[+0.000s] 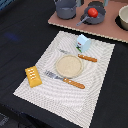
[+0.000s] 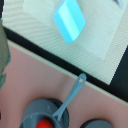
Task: Interact with the objects in diverse but meaningful ways.
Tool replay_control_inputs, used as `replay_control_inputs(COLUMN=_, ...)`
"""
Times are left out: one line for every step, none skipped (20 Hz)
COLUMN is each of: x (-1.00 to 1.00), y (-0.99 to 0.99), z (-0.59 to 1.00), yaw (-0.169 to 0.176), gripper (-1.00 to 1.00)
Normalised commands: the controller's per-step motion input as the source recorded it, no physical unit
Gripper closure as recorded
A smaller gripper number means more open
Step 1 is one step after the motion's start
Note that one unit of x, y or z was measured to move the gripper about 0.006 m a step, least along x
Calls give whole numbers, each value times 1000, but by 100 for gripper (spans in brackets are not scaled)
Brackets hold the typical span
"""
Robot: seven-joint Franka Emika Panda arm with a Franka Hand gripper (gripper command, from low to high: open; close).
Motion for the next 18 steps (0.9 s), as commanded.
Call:
replay_control_inputs(x=-431, y=-906, z=-146, yaw=0, gripper=-100)
replay_control_inputs(x=-446, y=-900, z=-151, yaw=0, gripper=-100)
replay_control_inputs(x=-454, y=-900, z=-154, yaw=0, gripper=-100)
replay_control_inputs(x=-471, y=-891, z=-160, yaw=0, gripper=-100)
replay_control_inputs(x=-491, y=-880, z=-166, yaw=0, gripper=-100)
replay_control_inputs(x=-500, y=-874, z=-171, yaw=0, gripper=-100)
replay_control_inputs(x=-517, y=-866, z=-171, yaw=0, gripper=-100)
replay_control_inputs(x=-534, y=-857, z=-186, yaw=0, gripper=-100)
replay_control_inputs(x=-549, y=-851, z=-200, yaw=0, gripper=-100)
replay_control_inputs(x=-554, y=-846, z=-211, yaw=0, gripper=-100)
replay_control_inputs(x=-571, y=-837, z=-231, yaw=0, gripper=-100)
replay_control_inputs(x=-586, y=-829, z=-266, yaw=0, gripper=-100)
replay_control_inputs(x=-600, y=-826, z=-291, yaw=0, gripper=-100)
replay_control_inputs(x=-603, y=-823, z=-297, yaw=0, gripper=-100)
replay_control_inputs(x=-606, y=-823, z=-306, yaw=0, gripper=-100)
replay_control_inputs(x=-606, y=-811, z=-317, yaw=0, gripper=-100)
replay_control_inputs(x=-597, y=-797, z=-331, yaw=0, gripper=-100)
replay_control_inputs(x=-603, y=-777, z=-357, yaw=0, gripper=-100)
